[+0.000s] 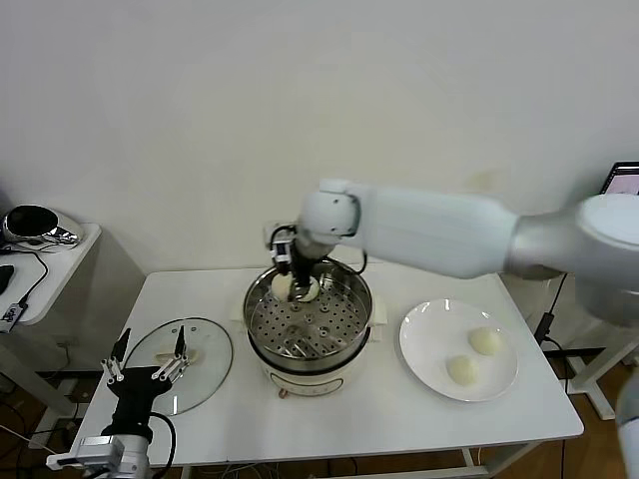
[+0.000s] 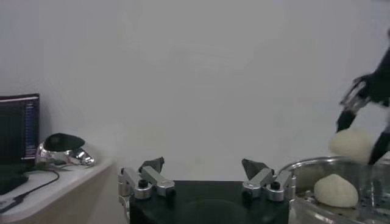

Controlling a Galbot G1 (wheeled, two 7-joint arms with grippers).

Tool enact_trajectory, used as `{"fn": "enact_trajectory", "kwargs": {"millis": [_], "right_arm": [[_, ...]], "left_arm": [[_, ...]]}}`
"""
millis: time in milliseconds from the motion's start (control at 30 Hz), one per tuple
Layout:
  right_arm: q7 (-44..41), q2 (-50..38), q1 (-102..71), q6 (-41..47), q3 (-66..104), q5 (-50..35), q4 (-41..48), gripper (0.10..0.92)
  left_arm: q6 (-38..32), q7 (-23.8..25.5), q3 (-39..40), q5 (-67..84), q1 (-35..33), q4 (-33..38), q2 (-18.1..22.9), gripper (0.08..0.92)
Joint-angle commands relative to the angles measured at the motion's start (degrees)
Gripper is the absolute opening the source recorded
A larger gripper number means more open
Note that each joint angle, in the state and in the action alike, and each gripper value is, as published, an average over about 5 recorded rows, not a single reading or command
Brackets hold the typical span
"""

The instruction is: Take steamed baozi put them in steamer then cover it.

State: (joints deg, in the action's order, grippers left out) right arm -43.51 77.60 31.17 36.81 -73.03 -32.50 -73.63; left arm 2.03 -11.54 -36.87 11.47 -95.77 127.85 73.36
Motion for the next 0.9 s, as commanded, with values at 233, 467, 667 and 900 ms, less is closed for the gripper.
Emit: {"fn": "enact_trajectory", "kwargs": {"millis": [233,467,667,900], "right_arm": [[3.1,9.2,-6.3,3.2,-0.9,-0.4,6.5,0.6],[2.9,7.6,-6.7,3.6,-1.0,1.0,6.5,0.676],[-2.0,0.6,0.4,3.7,-0.9,1.3,0.8,0.809],[-10.3,-15.7,13.6,0.4,-3.9,1.7,-12.1,0.823]], "left_arm": [[-0.2,0.0,0.1,-0.1,-0.1,0.1,0.2,0.823],[-0.3,0.0,0.4,-0.1,-0.2,0.2,0.2,0.823],[-0.3,0.0,0.5,-0.1,-0.1,0.3,0.1,0.823],[0.0,-0.1,1.6,-0.6,0.4,1.1,0.1,0.823]]}}
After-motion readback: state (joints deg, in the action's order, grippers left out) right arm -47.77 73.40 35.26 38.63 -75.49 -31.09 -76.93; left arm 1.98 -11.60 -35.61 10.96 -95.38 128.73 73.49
